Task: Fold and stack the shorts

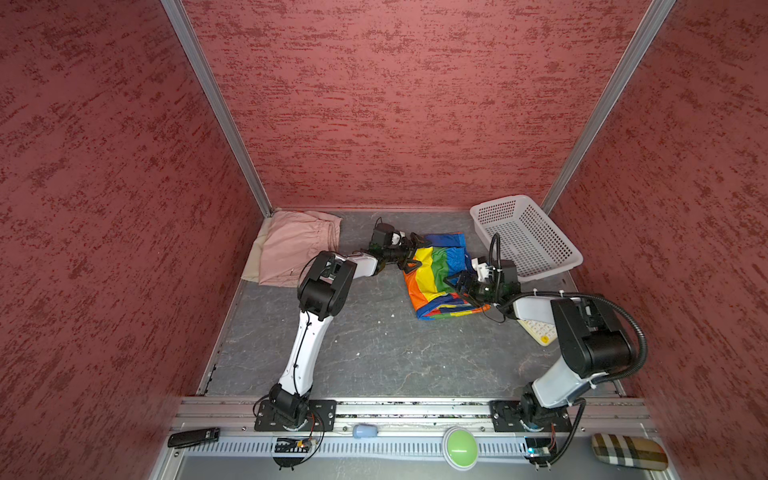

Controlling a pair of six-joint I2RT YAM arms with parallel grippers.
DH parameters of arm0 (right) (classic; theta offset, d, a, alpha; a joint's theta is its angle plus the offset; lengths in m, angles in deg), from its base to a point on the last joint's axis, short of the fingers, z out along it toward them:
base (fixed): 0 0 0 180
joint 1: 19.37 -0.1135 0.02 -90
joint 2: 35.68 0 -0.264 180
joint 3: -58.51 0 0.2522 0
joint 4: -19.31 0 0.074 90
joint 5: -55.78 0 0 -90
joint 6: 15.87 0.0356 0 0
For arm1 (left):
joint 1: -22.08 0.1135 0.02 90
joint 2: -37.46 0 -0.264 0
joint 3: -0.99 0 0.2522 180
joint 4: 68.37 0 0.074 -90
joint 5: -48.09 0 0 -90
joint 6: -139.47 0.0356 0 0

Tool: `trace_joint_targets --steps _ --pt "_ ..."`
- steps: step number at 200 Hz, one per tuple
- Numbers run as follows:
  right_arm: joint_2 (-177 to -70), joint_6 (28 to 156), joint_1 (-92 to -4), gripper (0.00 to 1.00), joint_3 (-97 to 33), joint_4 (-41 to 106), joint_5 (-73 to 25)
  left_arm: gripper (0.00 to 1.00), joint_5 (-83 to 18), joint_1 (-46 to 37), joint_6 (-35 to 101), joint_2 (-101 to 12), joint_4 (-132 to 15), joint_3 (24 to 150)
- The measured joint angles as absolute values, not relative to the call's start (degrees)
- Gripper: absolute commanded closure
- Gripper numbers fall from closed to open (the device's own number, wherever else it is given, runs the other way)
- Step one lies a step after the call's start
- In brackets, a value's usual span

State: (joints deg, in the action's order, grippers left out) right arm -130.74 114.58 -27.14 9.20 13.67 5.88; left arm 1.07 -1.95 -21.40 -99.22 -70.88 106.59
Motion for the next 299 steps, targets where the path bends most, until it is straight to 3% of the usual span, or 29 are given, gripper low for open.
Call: trace_joint_targets --steps 81,126,164,222,299 --pt "-127.0 109.1 -26.3 0.01 13.8 14.3 5.4 0.01 1.5 0.5 -13.8 -106.4 -57.7 122.8" --pt "-114.9 107.2 -26.0 0.01 12.8 28.5 3.3 0.01 1.1 2.3 -9.1 -105.8 -52.6 124.6" --pt "-106.8 103.9 -25.5 0.01 2.3 38.8 -0.4 0.01 -1.9 4.7 0.6 -98.5 -40.3 124.8" --pt "-114.1 103.1 -24.8 0.01 -1.8 40.7 -1.5 0.01 -7.9 4.4 16.1 -77.5 -31.8 114.6" --pt "-117.4 102.6 -24.5 0.01 -3.3 42.0 -1.5 0.01 -12.2 1.6 24.3 -87.4 -21.7 108.2"
